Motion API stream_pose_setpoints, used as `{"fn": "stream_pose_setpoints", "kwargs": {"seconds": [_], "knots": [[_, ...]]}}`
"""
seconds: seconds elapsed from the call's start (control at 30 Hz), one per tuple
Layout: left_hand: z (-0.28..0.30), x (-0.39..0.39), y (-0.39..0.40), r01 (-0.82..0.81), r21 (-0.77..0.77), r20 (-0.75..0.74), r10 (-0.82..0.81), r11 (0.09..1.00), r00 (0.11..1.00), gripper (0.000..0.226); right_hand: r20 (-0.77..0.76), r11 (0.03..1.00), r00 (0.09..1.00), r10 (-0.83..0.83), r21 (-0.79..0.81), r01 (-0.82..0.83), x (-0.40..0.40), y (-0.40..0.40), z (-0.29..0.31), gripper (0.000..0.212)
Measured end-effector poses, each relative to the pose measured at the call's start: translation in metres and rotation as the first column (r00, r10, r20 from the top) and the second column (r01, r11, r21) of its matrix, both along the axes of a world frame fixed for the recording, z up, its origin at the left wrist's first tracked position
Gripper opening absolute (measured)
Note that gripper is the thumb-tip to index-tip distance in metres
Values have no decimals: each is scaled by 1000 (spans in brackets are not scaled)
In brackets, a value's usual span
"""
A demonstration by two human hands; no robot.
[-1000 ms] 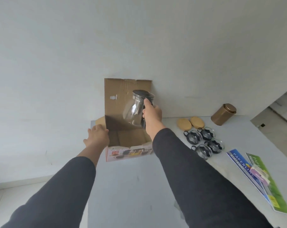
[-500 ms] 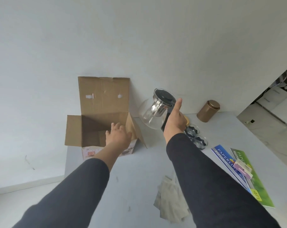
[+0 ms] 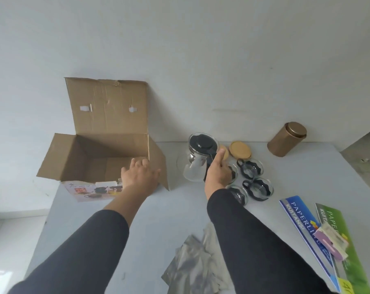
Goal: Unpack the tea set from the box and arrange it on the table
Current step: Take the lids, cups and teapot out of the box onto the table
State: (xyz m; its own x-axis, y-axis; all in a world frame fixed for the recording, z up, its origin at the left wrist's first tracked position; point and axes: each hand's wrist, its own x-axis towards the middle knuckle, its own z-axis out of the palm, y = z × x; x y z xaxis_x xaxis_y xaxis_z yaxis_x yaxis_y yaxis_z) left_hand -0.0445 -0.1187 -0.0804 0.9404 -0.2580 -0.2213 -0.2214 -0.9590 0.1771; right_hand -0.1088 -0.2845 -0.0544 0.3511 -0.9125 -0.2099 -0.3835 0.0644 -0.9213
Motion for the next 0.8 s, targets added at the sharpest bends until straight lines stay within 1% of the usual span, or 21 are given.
{"fn": "stream_pose_setpoints", "kwargs": {"seconds": [0.07,0.2,0.3,0.53,0.8], "knots": [[-2,0,-1,-17,-5,14,17,1000,1000,48,-8,999,999,33,-1,-33,3,-6,-17,62],[-3,0,-3,-31,1,33,31,1000,999,43,-20,997,997,71,26,-70,7,-13,-37,61],[-3,1,-4,-38,4,69,38,999,997,38,-40,994,993,110,30,-109,10,-15,-43,63],[-9,1,-4,-69,-10,111,70,998,991,29,-30,988,988,153,25,-152,11,-19,-50,57],[-8,0,-6,-74,-1,181,73,997,981,21,-24,985,987,162,-61,-163,8,-22,-54,50]]}}
